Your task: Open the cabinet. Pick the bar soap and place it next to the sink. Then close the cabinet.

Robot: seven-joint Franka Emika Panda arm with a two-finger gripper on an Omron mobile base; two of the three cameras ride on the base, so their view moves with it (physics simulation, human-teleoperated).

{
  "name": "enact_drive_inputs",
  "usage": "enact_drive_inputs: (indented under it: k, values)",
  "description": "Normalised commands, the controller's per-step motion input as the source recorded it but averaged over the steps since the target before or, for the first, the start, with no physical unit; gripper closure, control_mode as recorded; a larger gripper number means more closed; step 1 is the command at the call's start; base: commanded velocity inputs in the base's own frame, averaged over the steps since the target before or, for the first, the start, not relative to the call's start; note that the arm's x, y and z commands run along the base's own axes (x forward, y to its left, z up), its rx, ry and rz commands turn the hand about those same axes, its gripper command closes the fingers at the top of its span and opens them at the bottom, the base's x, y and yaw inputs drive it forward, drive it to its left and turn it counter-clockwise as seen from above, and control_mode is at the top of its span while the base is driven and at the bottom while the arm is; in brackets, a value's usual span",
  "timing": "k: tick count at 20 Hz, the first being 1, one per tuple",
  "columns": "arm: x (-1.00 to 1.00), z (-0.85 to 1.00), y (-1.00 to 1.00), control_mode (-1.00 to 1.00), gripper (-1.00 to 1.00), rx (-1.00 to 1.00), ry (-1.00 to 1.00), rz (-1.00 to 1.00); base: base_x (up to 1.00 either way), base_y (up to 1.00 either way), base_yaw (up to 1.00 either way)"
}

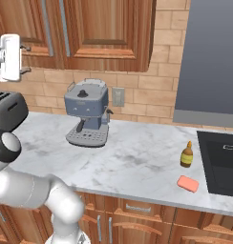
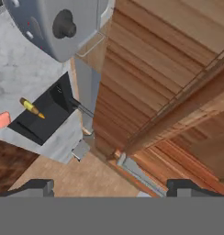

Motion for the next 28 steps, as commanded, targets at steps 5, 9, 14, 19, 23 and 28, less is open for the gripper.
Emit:
enact_drive_inputs:
  k: [5,9,14,19,23,28]
  values:
    - [0.61,0.11,-0.93,-1.00,-1.00,0.00,0.00,-0.06,0.00,0.00,0.00]
    - [0.52,0.01,-0.93,-1.00,-1.00,0.02,0.00,-0.04,0.00,0.00,0.00]
    - [-0.36,0.06,-0.39,-1.00,-1.00,0.05,-0.04,-0.01,0.00,0.00,0.00]
    - [-1.00,0.12,-0.05,-1.00,-1.00,0.10,-0.03,0.00,0.00,0.00,0.00]
    - [-1.00,0.00,-0.31,-1.00,-1.00,0.17,0.00,0.00,0.00,0.00,0.00]
    - [-0.63,0.00,-0.87,-1.00,-1.00,0.23,0.00,0.00,0.00,0.00,0.00]
